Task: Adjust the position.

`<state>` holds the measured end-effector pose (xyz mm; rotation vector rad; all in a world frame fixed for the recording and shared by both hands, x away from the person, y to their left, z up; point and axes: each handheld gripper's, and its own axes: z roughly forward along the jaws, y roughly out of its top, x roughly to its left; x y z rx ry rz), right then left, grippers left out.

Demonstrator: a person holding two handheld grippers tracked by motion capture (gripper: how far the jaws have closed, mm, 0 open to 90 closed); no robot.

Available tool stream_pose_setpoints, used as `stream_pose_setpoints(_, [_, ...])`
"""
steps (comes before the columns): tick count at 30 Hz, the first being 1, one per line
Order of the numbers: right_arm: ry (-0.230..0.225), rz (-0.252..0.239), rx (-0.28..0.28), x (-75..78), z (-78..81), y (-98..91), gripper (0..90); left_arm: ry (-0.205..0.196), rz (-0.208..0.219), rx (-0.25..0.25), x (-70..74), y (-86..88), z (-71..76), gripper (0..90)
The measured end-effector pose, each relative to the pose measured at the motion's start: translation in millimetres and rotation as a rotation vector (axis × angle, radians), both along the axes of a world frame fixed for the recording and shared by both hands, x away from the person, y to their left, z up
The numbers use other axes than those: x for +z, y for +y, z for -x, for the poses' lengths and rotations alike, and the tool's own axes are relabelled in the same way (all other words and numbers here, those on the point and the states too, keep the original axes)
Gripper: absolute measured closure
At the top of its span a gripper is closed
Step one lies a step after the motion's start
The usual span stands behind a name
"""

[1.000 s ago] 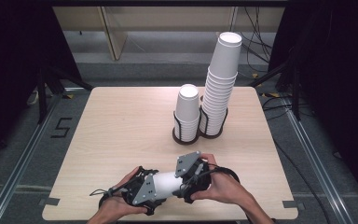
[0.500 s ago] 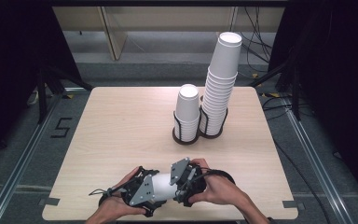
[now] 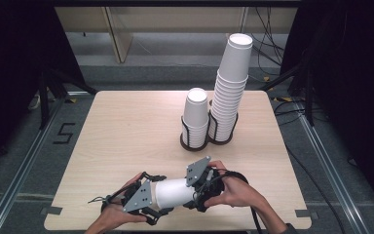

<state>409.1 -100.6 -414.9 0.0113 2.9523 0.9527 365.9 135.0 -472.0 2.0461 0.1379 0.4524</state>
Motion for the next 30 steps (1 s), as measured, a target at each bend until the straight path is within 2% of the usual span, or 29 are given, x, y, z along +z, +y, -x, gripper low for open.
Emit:
stream_pose_setpoints(4, [-0.013,0.022,-0.019,-1.7,2.0,1.5,19.4,-0.013,-0.034,0.016,0.1,-3.0,1.1,10.2])
stream_pose_setpoints(5, [-0.032,0.037,-0.032,-1.0,4.4,2.7,17.5,-0.012,-0.058,0.018,0.8,-4.0,1.9,10.2])
stream_pose_setpoints(6, [-0.072,0.07,-0.047,2.8,10.1,5.4,17.2,-0.018,-0.098,0.024,2.0,-5.9,3.2,10.3])
stream_pose_setpoints(8, [-0.083,0.087,-0.039,3.8,11.6,6.5,16.7,-0.011,-0.115,0.022,2.4,-8.3,4.5,10.3])
stream_pose_setpoints(9, [-0.114,0.12,-0.043,5.1,17.2,10.4,17.3,-0.016,-0.128,0.028,2.8,-10.1,5.5,10.3])
stream_pose_setpoints(10, [-0.124,0.133,-0.04,4.8,18.6,11.8,17.4,-0.016,-0.155,0.019,3.8,-12.3,6.2,10.3])
stream_pose_setpoints(11, [-0.146,0.174,-0.057,4.4,21.7,13.4,17.3,-0.012,-0.147,0.024,3.3,-13.8,7.4,10.4])
stream_pose_setpoints(12, [-0.146,0.174,-0.057,4.4,21.7,13.4,17.3,-0.012,-0.147,0.024,3.3,-13.8,7.4,10.4])
stream_pose_setpoints(13, [-0.185,0.179,-0.01,2.4,20.1,16.0,17.5,-0.018,-0.162,0.02,4.1,-13.9,7.3,10.4])
stream_pose_setpoints(14, [-0.206,0.187,0.006,-0.6,21.5,20.6,18.3,-0.013,-0.145,0.024,3.8,-15.0,7.5,10.5])
stream_pose_setpoints(16, [-0.2,0.216,-0.018,-3.0,24.4,23.0,19.2,-0.019,-0.149,0.015,4.8,-14.4,7.2,10.5])
stream_pose_setpoints(18, [-0.198,0.215,-0.018,-3.9,24.5,24.1,19.9,-0.024,-0.161,0.012,5.3,-13.4,6.8,10.4])
stream_pose_setpoints(20, [-0.199,0.224,-0.023,-5.2,24.7,25.3,21.5,-0.03,-0.143,0.01,4.1,-12.4,6.5,10.2])
stream_pose_setpoints(21, [-0.225,0.217,0.022,-5.7,22.3,26.3,21.9,-0.037,-0.134,0.009,3.6,-11.7,6.6,9.7])
stream_pose_setpoints(22, [-0.225,0.217,0.022,-5.7,22.3,26.3,21.9,-0.037,-0.134,0.009,3.6,-11.7,6.6,9.2])
stream_pose_setpoints(23, [-0.241,0.218,0.036,-5.8,21.6,26.1,22.0,-0.039,-0.11,0.006,2.5,-10.4,6.2,9.2])
stream_pose_setpoints(24, [-0.221,0.212,0.011,-4.8,23.9,24.2,22.0,-0.037,-0.09,0.005,1.4,-9.3,5.4,8.3])
stream_pose_setpoints(25, [-0.23,0.19,0.045,-3.3,20.9,22.2,21.8,-0.032,-0.034,0.006,-1.3,-8.1,4.5,6.8])
stream_pose_setpoints(26, [-0.233,0.173,0.056,-2.6,19.4,20.9,21.7,-0.033,-0.012,0.011,-1.0,-5.7,4.5,6.0])
stream_pose_setpoints(28, [-0.194,0.122,0.04,-1.2,17.1,15.2,21.8,-0.004,0.071,0.01,-1.7,-2.0,2.3,5.5])
stream_pose_setpoints(29, [-0.173,0.095,0.041,0.0,14.8,11.6,21.8,0.005,0.097,0.011,-1.2,0.4,1.3,5.4])
stream_pose_setpoints(30, [-0.173,0.095,0.041,0.0,14.8,11.6,21.8,0.005,0.097,0.011,-1.2,0.4,1.3,5.1])
